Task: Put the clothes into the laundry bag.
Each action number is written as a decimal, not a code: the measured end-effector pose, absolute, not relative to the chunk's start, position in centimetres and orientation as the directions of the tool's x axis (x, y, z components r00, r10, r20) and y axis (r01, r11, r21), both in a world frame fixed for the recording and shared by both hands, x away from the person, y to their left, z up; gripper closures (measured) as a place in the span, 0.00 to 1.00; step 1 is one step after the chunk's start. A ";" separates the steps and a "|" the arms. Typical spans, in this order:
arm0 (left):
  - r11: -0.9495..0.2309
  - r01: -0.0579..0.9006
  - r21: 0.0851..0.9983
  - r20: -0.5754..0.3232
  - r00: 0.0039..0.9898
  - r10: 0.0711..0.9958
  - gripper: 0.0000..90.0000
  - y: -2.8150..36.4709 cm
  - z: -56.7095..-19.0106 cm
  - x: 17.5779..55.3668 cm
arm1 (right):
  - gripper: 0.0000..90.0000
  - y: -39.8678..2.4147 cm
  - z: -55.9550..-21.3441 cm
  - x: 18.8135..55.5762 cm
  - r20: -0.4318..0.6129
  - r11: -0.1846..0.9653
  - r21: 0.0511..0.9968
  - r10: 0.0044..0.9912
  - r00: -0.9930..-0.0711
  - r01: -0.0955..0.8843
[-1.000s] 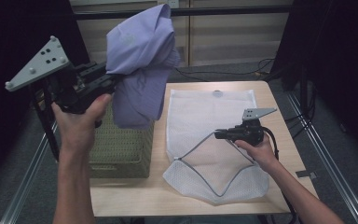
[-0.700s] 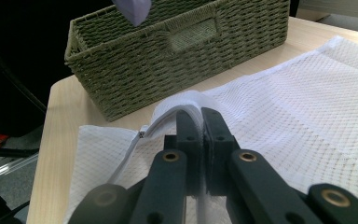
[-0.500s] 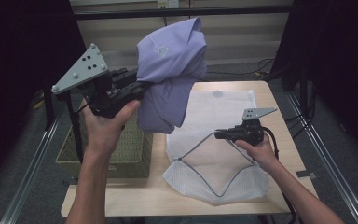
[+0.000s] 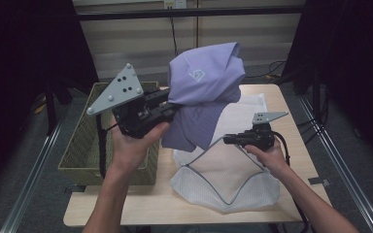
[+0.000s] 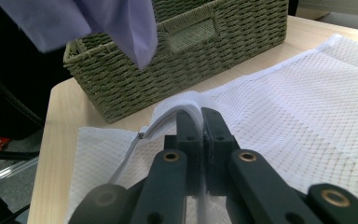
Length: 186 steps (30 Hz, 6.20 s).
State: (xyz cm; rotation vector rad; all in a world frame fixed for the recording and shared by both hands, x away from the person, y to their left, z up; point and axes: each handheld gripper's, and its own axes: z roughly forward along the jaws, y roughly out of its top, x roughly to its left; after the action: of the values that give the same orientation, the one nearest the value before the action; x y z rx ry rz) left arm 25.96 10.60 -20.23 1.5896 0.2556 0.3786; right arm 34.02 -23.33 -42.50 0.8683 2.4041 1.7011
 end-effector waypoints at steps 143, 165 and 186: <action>-0.524 0.284 0.803 -0.124 0.940 0.319 0.53 4.8 -43.3 29.2 | 0.98 -23.0 -42.5 33.7 0.261 0.253 0.877 0.463 -0.847 0.408; -0.483 0.349 0.803 -0.098 0.877 0.471 0.31 4.9 -44.6 30.5 | 0.98 -23.0 -42.5 33.7 0.257 0.255 0.878 0.463 -0.848 0.406; -0.574 0.307 0.759 -0.130 0.936 0.328 0.93 3.4 -45.4 29.3 | 0.98 -23.0 -42.5 33.7 0.256 0.258 0.878 0.460 -0.850 0.404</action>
State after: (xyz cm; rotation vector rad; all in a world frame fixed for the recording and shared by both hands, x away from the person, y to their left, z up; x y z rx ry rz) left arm 29.29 3.39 -45.40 2.2179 0.4474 0.0307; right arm 33.70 -23.02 -42.49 0.8419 2.4497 1.6841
